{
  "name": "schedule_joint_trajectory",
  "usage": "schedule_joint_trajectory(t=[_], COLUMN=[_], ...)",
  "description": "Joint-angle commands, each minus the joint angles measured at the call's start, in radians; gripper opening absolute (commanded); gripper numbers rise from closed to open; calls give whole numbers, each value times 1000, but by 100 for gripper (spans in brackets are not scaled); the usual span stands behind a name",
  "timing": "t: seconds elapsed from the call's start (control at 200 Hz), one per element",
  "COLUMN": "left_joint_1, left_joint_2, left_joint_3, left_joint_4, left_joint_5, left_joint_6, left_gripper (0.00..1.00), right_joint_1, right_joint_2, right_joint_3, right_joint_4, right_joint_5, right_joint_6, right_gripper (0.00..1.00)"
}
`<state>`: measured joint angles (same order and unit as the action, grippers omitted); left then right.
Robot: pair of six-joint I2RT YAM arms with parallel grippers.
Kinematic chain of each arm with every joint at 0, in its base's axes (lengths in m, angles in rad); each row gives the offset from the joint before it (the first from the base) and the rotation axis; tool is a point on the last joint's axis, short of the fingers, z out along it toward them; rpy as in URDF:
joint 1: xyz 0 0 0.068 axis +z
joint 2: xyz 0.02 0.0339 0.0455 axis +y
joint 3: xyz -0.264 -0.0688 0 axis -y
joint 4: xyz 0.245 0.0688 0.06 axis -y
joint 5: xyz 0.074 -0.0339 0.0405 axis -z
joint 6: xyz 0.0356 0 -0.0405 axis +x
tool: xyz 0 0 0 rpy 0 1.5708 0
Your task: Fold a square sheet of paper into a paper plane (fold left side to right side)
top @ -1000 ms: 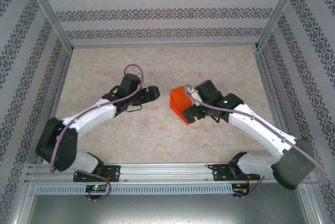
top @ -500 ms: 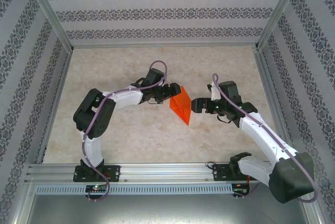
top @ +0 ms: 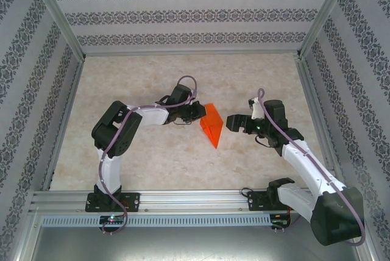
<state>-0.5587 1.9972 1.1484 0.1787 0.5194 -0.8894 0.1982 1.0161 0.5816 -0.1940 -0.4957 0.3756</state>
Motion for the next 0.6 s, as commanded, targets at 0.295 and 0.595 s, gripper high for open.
schedule_joint_trajectory(t=[0.295, 0.595], left_joint_1=[62, 73], left_joint_2=[-110, -72], left_joint_3=[-180, -212], left_joint_4=[247, 325], left_joint_5=[225, 293], left_joint_6=[126, 126], left_gripper=[7, 5], right_joint_1=[-3, 0], right_joint_2=[398, 615], right_joint_3=[81, 128], right_joint_4=[261, 396], right_joint_5=[-298, -346], right_joint_6=[79, 69], right_gripper=[84, 77])
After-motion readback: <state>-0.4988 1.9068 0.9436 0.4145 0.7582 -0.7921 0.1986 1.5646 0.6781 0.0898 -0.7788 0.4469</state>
